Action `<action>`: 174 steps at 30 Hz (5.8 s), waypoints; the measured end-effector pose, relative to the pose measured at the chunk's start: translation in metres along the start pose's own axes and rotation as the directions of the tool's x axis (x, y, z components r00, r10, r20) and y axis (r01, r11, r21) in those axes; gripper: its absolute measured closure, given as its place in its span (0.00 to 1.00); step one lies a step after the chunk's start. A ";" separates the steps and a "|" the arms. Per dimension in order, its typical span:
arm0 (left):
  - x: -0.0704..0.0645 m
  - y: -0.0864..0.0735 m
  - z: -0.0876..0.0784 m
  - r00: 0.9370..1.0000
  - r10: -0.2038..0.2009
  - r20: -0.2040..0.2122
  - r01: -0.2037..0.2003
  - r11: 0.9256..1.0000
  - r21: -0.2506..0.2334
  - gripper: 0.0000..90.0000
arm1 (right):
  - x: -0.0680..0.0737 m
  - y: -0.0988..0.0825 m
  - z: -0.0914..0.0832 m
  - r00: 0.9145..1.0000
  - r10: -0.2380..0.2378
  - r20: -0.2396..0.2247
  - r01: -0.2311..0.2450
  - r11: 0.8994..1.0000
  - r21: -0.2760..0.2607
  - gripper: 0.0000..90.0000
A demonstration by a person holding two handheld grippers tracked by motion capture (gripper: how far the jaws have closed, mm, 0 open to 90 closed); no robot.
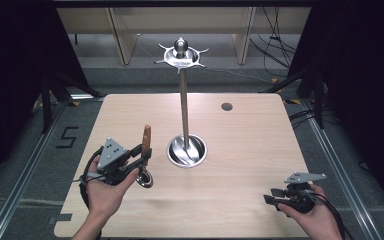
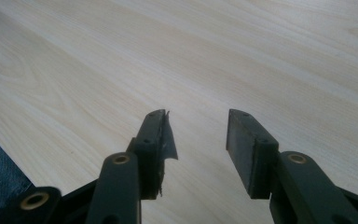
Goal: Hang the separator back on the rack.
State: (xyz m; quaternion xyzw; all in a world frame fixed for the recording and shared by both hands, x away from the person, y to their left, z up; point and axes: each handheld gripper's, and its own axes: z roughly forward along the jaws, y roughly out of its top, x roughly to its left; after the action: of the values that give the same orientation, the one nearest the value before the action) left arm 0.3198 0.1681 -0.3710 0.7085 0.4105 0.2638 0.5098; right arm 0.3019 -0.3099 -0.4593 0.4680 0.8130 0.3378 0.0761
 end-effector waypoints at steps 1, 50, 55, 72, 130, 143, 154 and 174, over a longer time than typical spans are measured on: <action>-0.001 0.001 0.000 1.000 0.000 0.002 0.000 1.000 -0.009 0.75 | -0.001 0.001 -0.002 1.000 -0.013 0.006 0.013 0.999 0.034 0.65; 0.013 0.031 0.009 1.000 0.020 0.021 -0.018 0.994 -0.110 0.74 | 0.002 -0.002 0.003 1.000 0.029 0.006 -0.029 0.999 -0.031 0.64; 0.017 0.031 0.009 0.999 0.027 0.040 -0.023 0.993 -0.115 0.74 | 0.002 -0.001 0.003 1.000 0.030 0.007 -0.030 0.999 -0.028 0.64; 0.032 0.038 0.013 0.993 0.071 0.090 -0.059 0.990 -0.125 0.74 | 0.002 -0.001 0.003 1.000 0.031 0.003 -0.031 0.999 -0.029 0.64; 0.057 0.068 0.029 0.977 0.122 0.174 -0.094 0.983 -0.160 0.74 | -0.001 0.000 0.000 1.000 0.012 0.013 -0.012 1.000 -0.016 0.63; 0.060 0.077 0.031 0.976 0.114 0.188 -0.080 0.981 -0.178 0.74 | 0.000 0.000 -0.002 1.000 0.016 0.016 -0.016 1.000 -0.001 0.63; 0.059 0.083 0.032 0.975 0.118 0.190 -0.083 0.980 -0.183 0.74 | 0.000 0.000 -0.001 1.000 0.020 0.016 -0.020 1.000 -0.017 0.63; 0.059 0.097 0.034 0.974 0.125 0.191 -0.086 0.976 -0.202 0.74 | 0.000 0.001 -0.002 1.000 0.018 0.018 -0.018 1.000 0.009 0.63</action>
State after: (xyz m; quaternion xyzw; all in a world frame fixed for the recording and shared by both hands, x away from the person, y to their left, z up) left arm 0.4082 0.1875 -0.2938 0.7000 0.2907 0.2557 0.6001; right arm 0.3013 -0.3102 -0.4569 0.4789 0.8096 0.3304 0.0782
